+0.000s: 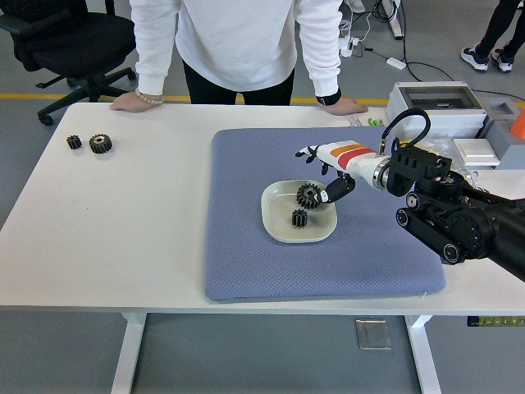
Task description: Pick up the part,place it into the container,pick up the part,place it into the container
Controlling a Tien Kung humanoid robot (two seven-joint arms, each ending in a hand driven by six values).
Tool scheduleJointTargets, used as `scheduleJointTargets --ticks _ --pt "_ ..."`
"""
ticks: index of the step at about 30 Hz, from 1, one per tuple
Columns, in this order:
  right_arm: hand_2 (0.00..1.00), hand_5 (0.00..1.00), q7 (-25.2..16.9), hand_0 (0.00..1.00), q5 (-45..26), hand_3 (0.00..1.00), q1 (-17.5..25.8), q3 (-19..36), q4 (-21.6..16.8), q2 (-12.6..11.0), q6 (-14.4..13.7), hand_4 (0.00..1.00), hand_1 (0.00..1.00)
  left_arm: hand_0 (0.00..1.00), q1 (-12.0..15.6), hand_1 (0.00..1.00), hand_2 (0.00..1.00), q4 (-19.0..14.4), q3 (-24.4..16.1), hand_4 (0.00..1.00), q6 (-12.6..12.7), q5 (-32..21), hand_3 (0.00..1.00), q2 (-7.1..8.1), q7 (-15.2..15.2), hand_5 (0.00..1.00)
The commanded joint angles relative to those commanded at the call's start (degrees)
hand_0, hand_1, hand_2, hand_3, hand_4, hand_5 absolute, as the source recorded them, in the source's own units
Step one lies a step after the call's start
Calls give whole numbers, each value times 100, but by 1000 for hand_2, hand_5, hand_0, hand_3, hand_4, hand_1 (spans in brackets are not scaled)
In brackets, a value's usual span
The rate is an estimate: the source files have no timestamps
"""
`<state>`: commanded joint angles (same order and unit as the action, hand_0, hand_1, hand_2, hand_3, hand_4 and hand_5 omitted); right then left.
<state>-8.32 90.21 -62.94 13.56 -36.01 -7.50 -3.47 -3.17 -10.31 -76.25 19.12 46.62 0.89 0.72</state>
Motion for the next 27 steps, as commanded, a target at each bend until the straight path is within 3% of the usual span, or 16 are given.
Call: scheduleJointTargets --ticks 6,18,19,22,24,25,27 --pt "868 307 15 478 -3 998 3 18 -110 -56 7 896 622 666 21 638 752 0 -29 739 0 42 632 2 10 621" --pt "864 320 165 482 138 998 96 659 -247 -413 0 895 617 665 40 638 751 0 -82 738 5 38 632 -5 -3 619" --pt "864 360 178 547 75 998 126 724 -263 -448 -16 922 628 665 41 638 751 0 -86 738 6 40 632 -7 -3 619" --pt "864 360 169 547 -536 998 301 913 -380 -641 -56 922 628 665 38 638 751 0 -91 738 6 42 632 -16 1 619" --pt "864 360 121 547 -1020 998 491 966 -461 -850 129 922 628 665 40 638 751 0 -89 738 -1 23 632 -19 -12 619" --pt "888 653 90 936 -1280 964 592 1014 -507 -947 269 998 851 665 44 636 749 0 -96 737 -4 24 633 -22 -17 620" --pt "888 653 53 936 -1727 964 784 1190 -645 -1115 522 998 851 665 54 636 749 0 -130 737 -5 55 633 -31 -12 620"
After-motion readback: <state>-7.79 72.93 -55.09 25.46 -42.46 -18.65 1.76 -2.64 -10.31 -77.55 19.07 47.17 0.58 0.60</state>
